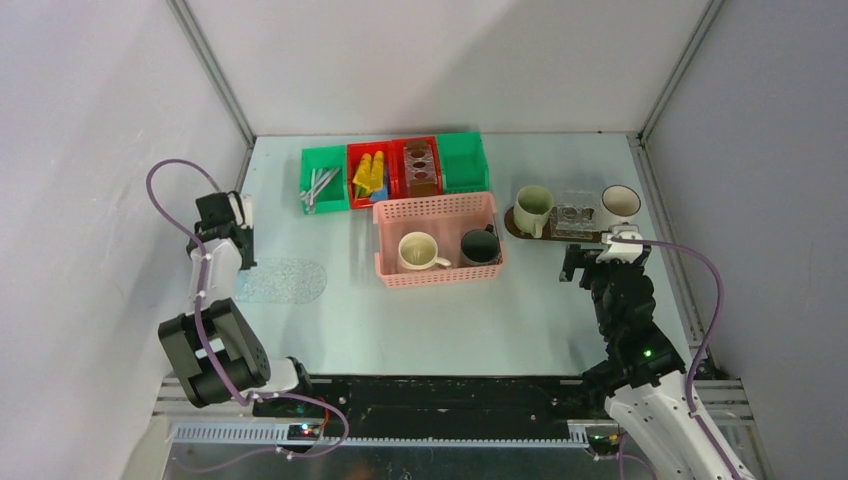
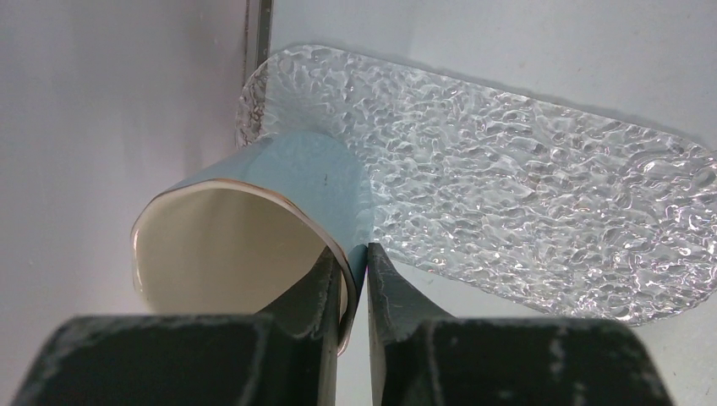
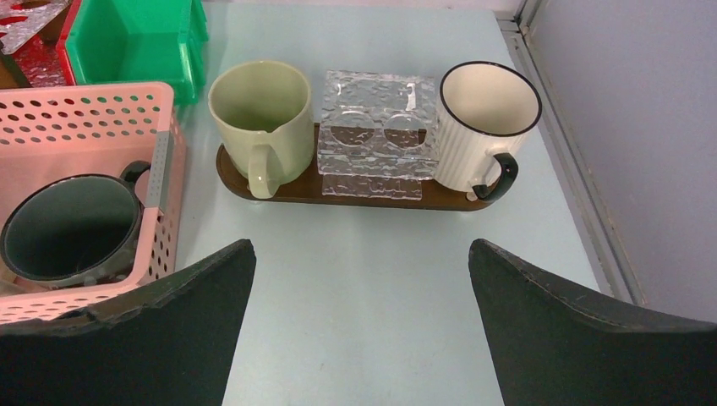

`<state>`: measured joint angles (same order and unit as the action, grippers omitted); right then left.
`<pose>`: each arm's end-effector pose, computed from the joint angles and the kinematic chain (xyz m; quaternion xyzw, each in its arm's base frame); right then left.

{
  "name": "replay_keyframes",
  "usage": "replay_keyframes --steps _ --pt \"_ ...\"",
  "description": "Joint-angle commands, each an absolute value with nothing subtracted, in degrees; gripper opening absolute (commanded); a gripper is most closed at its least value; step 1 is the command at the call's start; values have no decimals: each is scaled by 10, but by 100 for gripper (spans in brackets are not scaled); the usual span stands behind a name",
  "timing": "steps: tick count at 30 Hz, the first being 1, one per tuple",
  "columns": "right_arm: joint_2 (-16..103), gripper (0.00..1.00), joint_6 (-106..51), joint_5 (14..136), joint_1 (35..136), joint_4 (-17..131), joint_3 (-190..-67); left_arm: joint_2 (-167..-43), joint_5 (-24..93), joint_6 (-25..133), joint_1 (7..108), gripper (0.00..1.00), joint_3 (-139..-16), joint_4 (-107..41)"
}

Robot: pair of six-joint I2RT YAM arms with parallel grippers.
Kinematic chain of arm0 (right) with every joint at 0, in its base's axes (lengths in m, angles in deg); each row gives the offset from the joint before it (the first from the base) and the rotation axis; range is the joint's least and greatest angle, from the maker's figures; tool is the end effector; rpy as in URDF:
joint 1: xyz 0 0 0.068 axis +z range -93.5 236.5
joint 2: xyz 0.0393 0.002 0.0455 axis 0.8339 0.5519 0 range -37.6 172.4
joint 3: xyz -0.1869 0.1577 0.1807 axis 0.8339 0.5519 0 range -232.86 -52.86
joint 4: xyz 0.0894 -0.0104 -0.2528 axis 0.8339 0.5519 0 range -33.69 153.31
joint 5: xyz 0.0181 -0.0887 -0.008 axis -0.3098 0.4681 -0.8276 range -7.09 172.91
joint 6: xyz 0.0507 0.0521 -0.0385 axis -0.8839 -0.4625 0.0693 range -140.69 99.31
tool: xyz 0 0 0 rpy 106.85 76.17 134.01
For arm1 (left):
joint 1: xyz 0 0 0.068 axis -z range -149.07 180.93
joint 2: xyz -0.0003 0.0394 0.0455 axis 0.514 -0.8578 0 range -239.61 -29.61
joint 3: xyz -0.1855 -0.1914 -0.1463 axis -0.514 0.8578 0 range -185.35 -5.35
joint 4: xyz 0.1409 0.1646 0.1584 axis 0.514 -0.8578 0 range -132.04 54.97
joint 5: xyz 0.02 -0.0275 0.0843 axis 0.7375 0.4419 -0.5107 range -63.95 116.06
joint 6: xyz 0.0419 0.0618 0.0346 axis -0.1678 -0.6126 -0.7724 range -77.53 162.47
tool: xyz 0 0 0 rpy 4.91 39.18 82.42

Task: Prepare toiletry sets of a toothbrush and toothpaste on the tray
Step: Place the cup on the tray.

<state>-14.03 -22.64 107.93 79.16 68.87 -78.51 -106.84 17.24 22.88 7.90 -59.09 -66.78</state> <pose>0.1363 0.0241 0.2758 0.0014 0.7631 -0.0296 0.6455 0.2648 0.1245 0.2378 -0.0515 0.9504 0.1765 0.2508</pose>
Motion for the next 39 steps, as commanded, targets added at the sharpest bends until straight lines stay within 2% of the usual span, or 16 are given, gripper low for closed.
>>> replay_keyframes --steps 1,6,15,24,29,39 --pt "-139 99 -224 1080 794 679 -794 -1062 149 206 71 16 -619 -644" --pt "-137 99 -225 1076 795 680 -794 -1061 149 205 61 22 -608 -626" --pt "-137 99 -223 1074 796 680 -793 -1069 163 206 57 25 -610 -624" --pt "-138 100 -222 1074 798 681 -792 -1063 152 192 56 22 -599 -615" --pt "-135 99 -222 1074 800 680 -792 -1058 144 182 56 13 -592 -605" --pt "-132 99 -221 1073 802 678 -791 -1075 158 181 55 18 -597 -615"
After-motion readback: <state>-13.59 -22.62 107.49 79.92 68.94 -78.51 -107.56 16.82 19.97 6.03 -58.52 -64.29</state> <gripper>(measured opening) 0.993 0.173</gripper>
